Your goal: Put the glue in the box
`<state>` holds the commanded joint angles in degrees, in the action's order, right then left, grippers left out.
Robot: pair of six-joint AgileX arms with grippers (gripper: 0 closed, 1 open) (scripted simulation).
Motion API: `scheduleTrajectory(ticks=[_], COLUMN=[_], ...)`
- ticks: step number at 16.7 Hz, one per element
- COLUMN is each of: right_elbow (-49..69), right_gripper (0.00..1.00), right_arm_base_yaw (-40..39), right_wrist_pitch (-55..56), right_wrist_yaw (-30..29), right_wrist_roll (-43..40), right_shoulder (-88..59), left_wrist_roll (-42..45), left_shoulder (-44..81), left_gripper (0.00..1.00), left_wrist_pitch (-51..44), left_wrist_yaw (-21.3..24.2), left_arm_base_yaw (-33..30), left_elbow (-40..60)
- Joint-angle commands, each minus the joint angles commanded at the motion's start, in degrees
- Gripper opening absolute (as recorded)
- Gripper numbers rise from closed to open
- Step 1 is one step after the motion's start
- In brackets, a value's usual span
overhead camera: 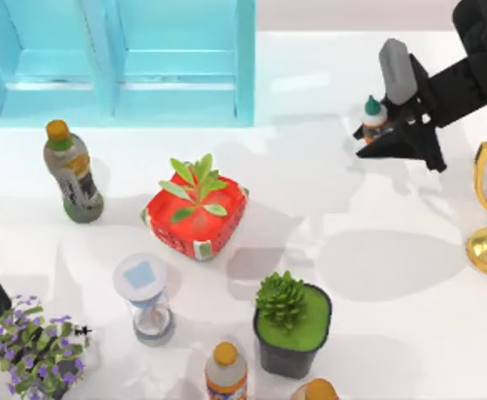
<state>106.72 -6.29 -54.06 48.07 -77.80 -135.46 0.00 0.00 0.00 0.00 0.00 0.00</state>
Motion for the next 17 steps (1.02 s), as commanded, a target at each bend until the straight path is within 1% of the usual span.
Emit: scheduleTrajectory(ticks=[4, 10, 13, 15, 17], right_elbow=[3.92, 4.0, 2.09, -1.65, -7.8], right_gripper=[0.0, 0.0, 0.0, 0.0, 0.0], right_arm_base_yaw=[-0.06, 0.57, 5.73, 11.4, 18.23], right_wrist_pitch=[-5.45, -5.0, 0.32, 6.81, 15.32], right_wrist_yaw=[-0.14, -0.12, -0.05, -0.11, -0.27], right_wrist_roll=[-0.29, 0.34, 5.56, 11.16, 17.59], right_shoulder=[3.08, 3.28, 5.67, 8.91, 13.57], left_wrist_roll=[0.0, 0.0, 0.0, 0.0, 0.0], left_shoulder=[0.0, 0.0, 0.0, 0.0, 0.0], left_gripper=[1.0, 1.0, 1.0, 1.0, 1.0], left_wrist_pitch=[0.0, 0.0, 0.0, 0.0, 0.0], left_wrist_yaw=[0.0, 0.0, 0.0, 0.0, 0.0], left_arm_base_yaw=[0.0, 0.0, 0.0, 0.0, 0.0], left_elbow=[0.0, 0.0, 0.0, 0.0, 0.0])
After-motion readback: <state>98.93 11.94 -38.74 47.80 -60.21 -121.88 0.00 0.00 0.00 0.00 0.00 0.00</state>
